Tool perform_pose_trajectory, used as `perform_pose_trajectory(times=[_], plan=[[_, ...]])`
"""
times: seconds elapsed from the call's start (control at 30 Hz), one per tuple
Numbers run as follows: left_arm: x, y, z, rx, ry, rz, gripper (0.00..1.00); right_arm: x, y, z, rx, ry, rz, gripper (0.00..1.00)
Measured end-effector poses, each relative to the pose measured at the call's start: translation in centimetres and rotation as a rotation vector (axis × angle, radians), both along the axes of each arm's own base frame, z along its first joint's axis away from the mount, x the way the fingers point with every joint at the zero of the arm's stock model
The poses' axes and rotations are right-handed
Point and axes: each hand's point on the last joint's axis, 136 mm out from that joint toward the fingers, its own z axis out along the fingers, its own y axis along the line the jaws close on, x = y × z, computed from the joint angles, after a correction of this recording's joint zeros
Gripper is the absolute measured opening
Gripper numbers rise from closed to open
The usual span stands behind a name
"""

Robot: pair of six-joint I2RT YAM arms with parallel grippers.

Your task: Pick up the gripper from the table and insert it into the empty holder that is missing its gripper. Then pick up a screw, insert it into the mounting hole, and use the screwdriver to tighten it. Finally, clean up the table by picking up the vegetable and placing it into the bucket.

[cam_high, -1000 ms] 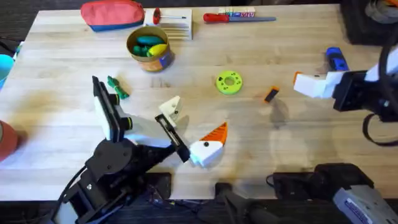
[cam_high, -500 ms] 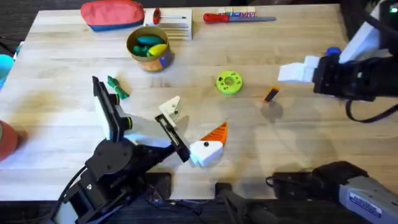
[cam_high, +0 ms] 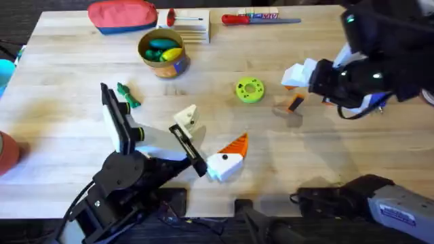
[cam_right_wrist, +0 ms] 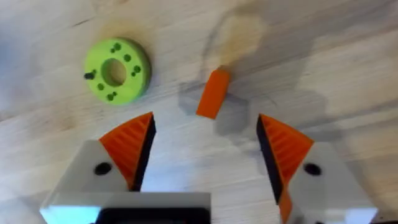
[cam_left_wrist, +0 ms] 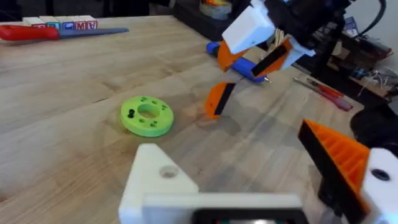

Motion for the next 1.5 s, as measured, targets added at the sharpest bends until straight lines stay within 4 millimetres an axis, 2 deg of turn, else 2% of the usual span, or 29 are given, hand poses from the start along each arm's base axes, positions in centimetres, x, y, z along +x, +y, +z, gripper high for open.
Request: perform_pose_trajectory(times=[0.23,0.37,0.6,0.77,0.83,0.87,0.93,1.07,1.3,1.33,1.37,1.5], plan=[[0.0,0.0,0.0,0.0,0.0,0.0,0.987,0.6,0.4,-3.0,-0.088,0.081,-0.054,0.893],[0.0,0.0,0.0,0.0,0.0,0.0,0.986,1.2,0.4,-4.5,-0.126,0.108,-0.07,0.779],[0.0,0.0,0.0,0.0,0.0,0.0,0.986,1.4,0.1,-5.2,-0.144,0.118,-0.097,0.387],[0.0,0.0,0.0,0.0,0.0,0.0,0.987,1.4,0.1,-5.2,-0.144,0.118,-0.101,0.192],[0.0,0.0,0.0,0.0,0.0,0.0,0.987,1.4,0.1,-5.2,-0.147,0.119,-0.102,0.054],[0.0,0.0,0.0,0.0,0.0,0.0,0.987,1.4,0.1,-5.2,-0.147,0.119,-0.102,0.018],[0.0,0.0,0.0,0.0,0.0,0.0,0.987,1.3,0.0,-5.0,-0.145,0.116,-0.102,0.007],[0.0,0.0,0.0,0.0,0.0,0.0,0.987,1.4,0.0,-3.7,-0.125,0.077,-0.104,0.006],[0.0,0.0,0.0,0.0,0.0,0.0,0.987,1.4,0.1,1.6,-0.064,-0.071,-0.081,0.006],[0.0,0.0,0.0,0.0,0.0,0.0,0.987,1.2,0.0,2.2,-0.059,-0.091,-0.071,0.006],[0.0,0.0,0.0,0.0,0.0,0.0,0.987,0.4,-0.3,4.0,-0.054,-0.142,-0.03,0.006],[0.0,0.0,0.0,0.0,0.0,0.0,0.987,-0.5,-0.1,6.2,-0.028,-0.219,0.075,0.006]])
